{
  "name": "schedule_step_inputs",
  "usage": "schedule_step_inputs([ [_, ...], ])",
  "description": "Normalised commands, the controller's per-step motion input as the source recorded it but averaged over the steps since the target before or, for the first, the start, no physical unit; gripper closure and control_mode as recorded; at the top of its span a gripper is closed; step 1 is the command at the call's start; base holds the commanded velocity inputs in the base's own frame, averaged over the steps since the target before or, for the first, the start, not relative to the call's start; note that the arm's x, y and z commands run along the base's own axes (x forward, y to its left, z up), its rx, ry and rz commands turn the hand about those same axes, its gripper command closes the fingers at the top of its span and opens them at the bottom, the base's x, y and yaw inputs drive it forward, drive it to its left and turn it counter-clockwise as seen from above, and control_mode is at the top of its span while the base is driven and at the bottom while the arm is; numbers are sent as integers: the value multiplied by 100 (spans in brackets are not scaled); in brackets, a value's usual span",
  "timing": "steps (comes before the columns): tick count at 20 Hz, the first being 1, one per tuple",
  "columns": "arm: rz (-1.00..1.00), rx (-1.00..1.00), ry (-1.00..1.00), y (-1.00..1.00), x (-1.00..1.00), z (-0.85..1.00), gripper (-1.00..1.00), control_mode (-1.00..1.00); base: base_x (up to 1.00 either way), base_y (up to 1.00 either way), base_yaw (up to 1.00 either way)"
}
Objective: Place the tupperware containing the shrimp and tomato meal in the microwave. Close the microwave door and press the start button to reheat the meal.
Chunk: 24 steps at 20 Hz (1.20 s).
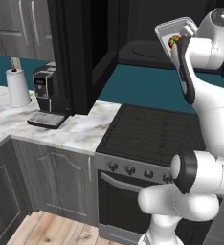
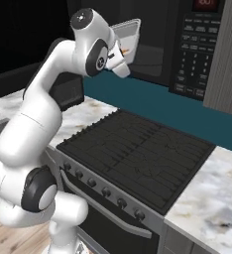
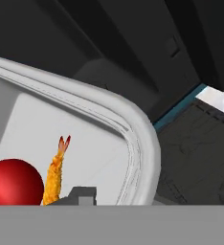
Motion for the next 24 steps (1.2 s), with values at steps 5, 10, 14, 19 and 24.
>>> schedule_step_inputs([
  [5, 0, 0, 0, -1, 54, -14, 100, -100, 0, 0, 0],
  [10, 0, 0, 0, 0, 50, -19, 100, -100, 0, 0, 0],
  [14, -4, 0, 0, -18, 47, -3, 100, -100, 0, 0, 0],
  [19, -9, 0, 0, -30, 51, 0, 100, -100, 0, 0, 0],
  [24, -6, 0, 0, -10, 57, 0, 100, -100, 0, 0, 0],
])
